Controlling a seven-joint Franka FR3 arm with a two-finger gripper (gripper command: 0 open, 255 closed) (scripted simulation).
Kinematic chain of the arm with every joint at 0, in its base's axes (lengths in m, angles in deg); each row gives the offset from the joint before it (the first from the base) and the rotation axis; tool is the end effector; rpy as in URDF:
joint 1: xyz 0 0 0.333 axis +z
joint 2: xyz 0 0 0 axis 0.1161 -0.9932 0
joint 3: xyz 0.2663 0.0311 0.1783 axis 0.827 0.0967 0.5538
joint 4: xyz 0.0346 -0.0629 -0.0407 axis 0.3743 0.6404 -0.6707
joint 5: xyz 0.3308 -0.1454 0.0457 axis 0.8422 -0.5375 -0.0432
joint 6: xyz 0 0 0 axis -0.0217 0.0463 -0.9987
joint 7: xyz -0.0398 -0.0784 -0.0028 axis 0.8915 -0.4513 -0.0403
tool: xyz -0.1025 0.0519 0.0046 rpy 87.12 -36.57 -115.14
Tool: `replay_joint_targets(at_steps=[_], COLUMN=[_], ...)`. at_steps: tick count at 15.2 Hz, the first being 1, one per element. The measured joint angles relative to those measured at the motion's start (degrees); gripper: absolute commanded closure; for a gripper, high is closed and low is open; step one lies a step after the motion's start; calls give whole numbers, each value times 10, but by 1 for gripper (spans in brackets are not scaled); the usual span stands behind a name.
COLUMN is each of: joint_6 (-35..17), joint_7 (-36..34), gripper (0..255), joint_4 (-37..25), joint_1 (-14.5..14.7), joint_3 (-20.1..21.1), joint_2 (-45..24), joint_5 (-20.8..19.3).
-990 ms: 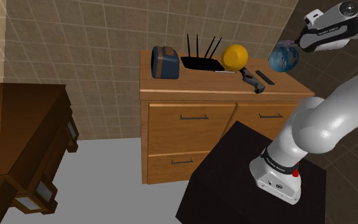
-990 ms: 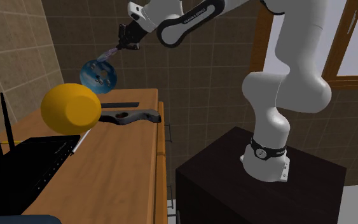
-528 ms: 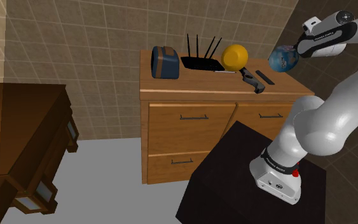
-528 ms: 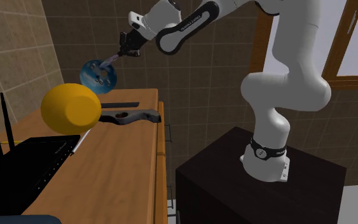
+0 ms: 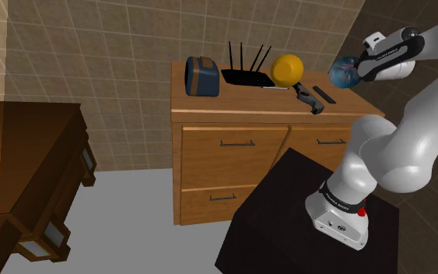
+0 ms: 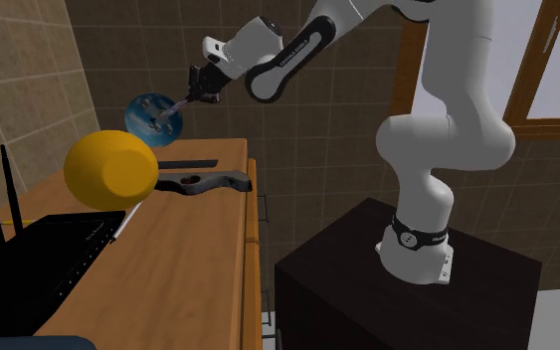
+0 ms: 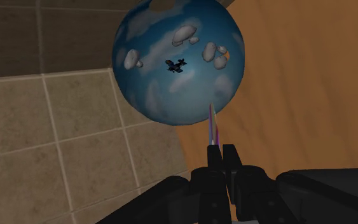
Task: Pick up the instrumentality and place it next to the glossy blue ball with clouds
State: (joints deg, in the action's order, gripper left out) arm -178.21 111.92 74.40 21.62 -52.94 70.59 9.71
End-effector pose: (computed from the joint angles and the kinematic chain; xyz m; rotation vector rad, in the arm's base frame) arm 0.1317 -0.5473 0.4803 2.1383 0.4844 0.2215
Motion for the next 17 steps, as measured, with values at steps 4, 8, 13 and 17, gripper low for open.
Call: replay_joint_targets(at_steps=[4,8,13,17], joint_6=[-36,-73,-113,-141], joint_7=[-3,7,47,91], gripper=[255,255,255,255], joint_4=[10,21,36,44], joint_1=[98,225,344,424], joint_3=[-109,-242,-363,-436], joint_2=[-8,-15,-8,8], joint_5=[2,23,71,123])
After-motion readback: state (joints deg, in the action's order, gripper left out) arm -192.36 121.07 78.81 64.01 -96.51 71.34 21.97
